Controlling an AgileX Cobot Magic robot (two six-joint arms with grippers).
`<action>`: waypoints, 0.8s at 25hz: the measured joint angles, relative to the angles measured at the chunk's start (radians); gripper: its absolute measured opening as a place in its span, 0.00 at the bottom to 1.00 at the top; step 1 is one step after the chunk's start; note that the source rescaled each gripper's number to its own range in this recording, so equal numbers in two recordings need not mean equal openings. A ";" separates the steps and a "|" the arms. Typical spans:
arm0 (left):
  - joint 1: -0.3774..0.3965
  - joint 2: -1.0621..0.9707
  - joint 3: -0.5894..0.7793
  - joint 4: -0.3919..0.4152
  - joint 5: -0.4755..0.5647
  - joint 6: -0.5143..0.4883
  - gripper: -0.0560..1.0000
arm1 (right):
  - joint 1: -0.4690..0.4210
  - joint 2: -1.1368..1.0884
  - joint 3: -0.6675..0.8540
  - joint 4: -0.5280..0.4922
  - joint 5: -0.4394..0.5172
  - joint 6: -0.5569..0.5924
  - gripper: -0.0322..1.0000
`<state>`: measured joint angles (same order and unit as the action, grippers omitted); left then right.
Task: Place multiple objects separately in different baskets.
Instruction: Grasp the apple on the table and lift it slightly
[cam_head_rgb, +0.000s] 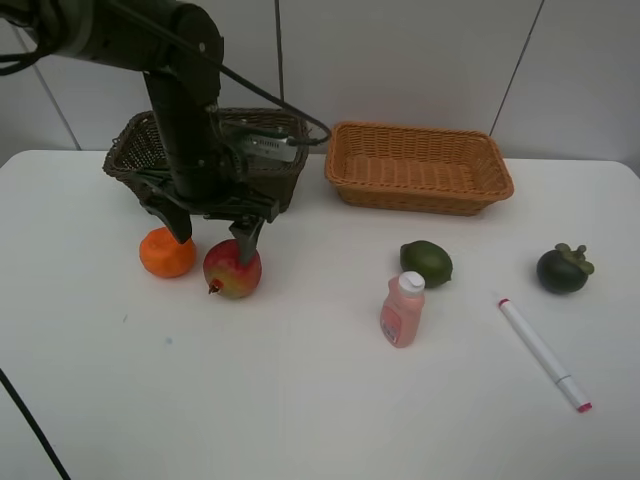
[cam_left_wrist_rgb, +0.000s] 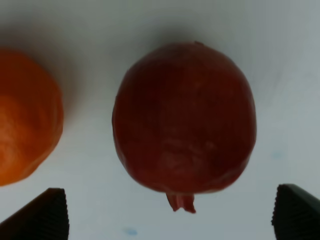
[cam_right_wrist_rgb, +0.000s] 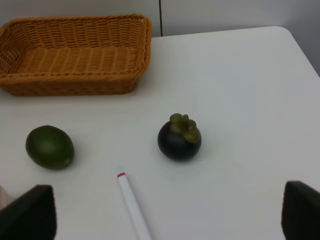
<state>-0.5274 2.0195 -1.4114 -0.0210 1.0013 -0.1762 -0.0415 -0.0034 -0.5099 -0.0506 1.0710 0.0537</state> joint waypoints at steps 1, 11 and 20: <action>0.000 0.012 0.000 -0.001 -0.009 0.000 1.00 | 0.000 0.000 0.000 0.000 0.000 0.000 1.00; 0.000 0.157 0.001 -0.010 -0.109 0.000 1.00 | 0.000 0.000 0.000 0.000 0.000 0.000 1.00; 0.000 0.191 0.003 -0.026 -0.111 -0.003 0.72 | 0.000 0.000 0.000 0.000 0.000 0.000 1.00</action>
<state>-0.5274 2.2105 -1.4086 -0.0466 0.8901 -0.1797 -0.0415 -0.0034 -0.5099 -0.0506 1.0710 0.0537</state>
